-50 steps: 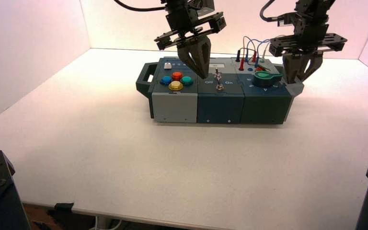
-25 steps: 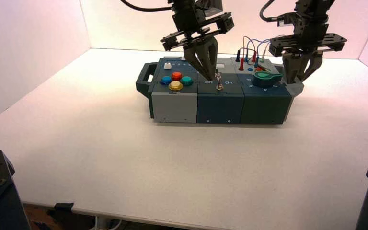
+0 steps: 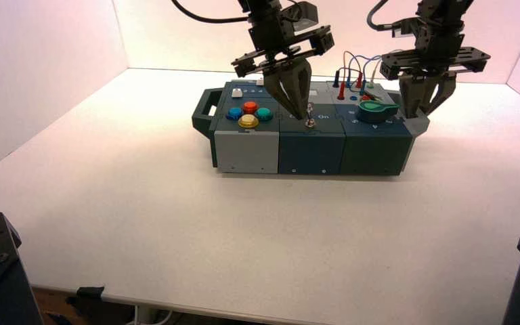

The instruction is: Flip the bottom switch on with the left gripper.

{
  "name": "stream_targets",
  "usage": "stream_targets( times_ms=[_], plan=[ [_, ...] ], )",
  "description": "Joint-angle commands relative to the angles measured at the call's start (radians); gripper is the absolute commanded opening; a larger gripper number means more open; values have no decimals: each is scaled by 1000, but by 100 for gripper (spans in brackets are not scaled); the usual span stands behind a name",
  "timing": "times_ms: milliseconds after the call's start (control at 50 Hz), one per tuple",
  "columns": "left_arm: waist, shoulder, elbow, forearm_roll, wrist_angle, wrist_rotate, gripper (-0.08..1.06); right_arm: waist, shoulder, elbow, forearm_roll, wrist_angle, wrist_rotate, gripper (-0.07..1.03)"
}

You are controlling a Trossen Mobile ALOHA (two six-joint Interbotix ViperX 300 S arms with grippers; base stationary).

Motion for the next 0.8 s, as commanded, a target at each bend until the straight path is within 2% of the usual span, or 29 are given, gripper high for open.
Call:
stream_targets(
  times_ms=[20, 340, 800],
  plan=[
    [-3, -18, -28, -5, 0, -3, -3, -5, -2, 3, -6, -2, -31, -2],
    [-12, -9, -61, -6, 17, -3, -3, -5, 3, 2, -6, -2, -32, -2],
    [-37, 17, -95, -28, 35, -2, -3, -5, 3, 3, -6, -2, -34, -2]
  ],
)
